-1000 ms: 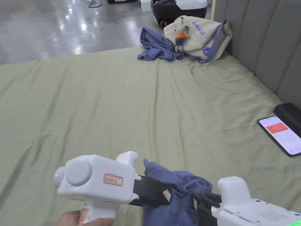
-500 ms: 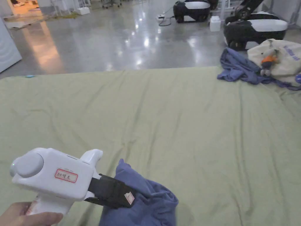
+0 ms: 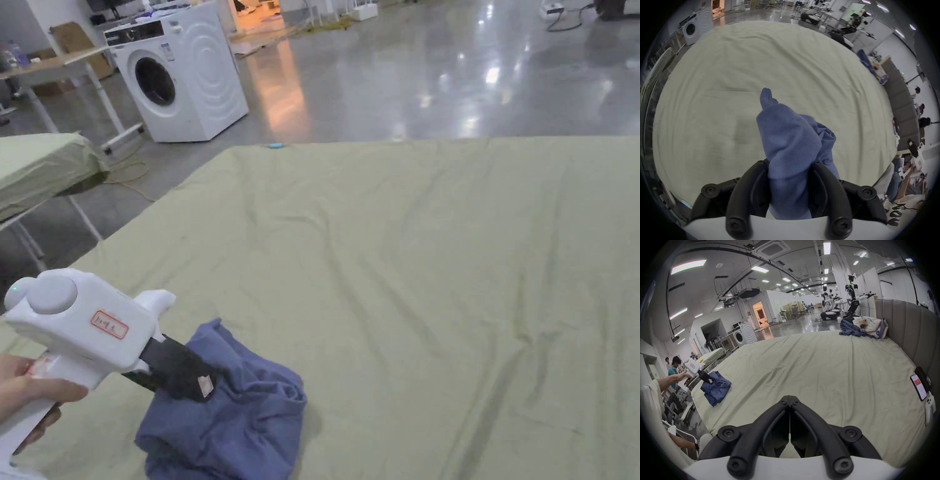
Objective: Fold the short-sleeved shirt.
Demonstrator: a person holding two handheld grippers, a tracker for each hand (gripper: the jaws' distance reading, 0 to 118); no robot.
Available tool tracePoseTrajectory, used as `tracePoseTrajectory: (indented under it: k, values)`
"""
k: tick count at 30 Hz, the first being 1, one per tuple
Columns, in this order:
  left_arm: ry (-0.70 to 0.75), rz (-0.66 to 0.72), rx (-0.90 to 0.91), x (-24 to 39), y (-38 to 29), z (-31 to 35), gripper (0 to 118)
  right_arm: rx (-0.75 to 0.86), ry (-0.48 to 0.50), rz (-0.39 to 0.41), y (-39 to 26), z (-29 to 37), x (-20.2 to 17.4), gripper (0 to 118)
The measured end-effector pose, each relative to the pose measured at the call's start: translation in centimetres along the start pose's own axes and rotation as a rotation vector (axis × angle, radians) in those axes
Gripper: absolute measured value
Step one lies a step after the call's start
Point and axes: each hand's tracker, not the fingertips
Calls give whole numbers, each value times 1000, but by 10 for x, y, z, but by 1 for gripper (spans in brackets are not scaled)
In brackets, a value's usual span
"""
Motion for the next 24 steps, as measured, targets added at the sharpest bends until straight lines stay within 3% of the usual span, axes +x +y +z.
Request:
tracePoseTrajectory:
  k: [11, 14, 15, 19, 22, 24]
  values:
    - [143, 111, -50, -78, 5, -37, 40, -34, -7, 54, 9, -17, -23, 2]
    - [309, 76, -20, -62, 1, -29, 71, -23, -18, 72, 12, -7, -22, 2]
    - [384, 35, -7, -59, -4, -23, 73, -18, -18, 75, 14, -3, -21, 2]
    - [632, -12, 128, -36, -29, 24, 74, 31, -25, 110, 22, 23, -16, 2]
    - [676, 89, 313, -18, -56, 72, 77, 76, -10, 102, 27, 48, -6, 2]
    - [675, 79, 450, 1, -73, 94, 77, 98, -6, 107, 29, 63, -2, 2]
